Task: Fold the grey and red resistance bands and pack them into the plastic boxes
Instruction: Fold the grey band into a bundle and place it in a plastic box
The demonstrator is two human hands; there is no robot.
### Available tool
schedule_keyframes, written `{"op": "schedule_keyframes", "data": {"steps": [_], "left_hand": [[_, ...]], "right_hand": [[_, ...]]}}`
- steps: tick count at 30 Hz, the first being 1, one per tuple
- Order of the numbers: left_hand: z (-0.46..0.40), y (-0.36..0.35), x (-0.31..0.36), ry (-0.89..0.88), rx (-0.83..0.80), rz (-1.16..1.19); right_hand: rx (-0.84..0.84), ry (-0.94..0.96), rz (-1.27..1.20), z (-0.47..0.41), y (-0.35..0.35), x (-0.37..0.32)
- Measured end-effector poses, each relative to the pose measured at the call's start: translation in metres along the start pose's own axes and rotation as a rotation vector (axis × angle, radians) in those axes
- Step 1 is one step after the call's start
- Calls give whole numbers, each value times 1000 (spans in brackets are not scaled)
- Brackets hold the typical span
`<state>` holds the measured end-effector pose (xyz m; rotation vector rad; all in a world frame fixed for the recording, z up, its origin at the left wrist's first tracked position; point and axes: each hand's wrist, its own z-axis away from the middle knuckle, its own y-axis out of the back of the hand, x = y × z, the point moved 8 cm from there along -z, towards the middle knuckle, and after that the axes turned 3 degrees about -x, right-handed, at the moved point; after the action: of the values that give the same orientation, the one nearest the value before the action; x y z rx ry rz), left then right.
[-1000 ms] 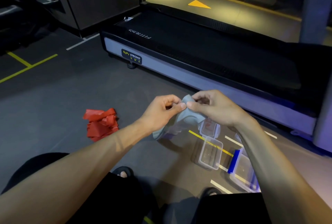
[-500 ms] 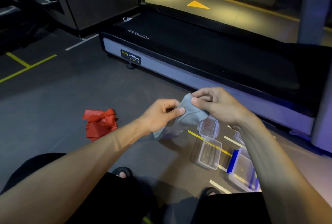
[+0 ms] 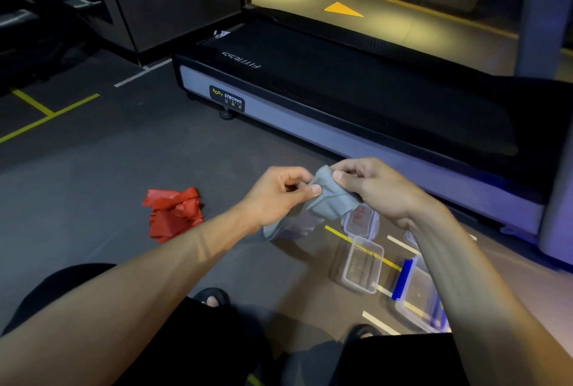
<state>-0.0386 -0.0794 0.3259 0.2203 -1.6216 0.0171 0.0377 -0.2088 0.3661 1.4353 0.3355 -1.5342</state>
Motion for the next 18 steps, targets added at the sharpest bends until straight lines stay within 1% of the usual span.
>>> {"op": "schedule_keyframes", "data": {"steps": [6, 11, 16, 18], "left_hand": [[0, 2, -4, 31, 21, -5], [0, 4, -5, 41, 22, -2], [0, 6, 0, 31, 49, 10], [0, 5, 0, 32, 53, 16]], "right_hand": [[-10, -76, -52, -2, -6, 7], [-13, -31, -78, 0, -8, 2], [77, 23, -54, 2, -6, -4], [85, 47, -27, 3, -7, -7]]}}
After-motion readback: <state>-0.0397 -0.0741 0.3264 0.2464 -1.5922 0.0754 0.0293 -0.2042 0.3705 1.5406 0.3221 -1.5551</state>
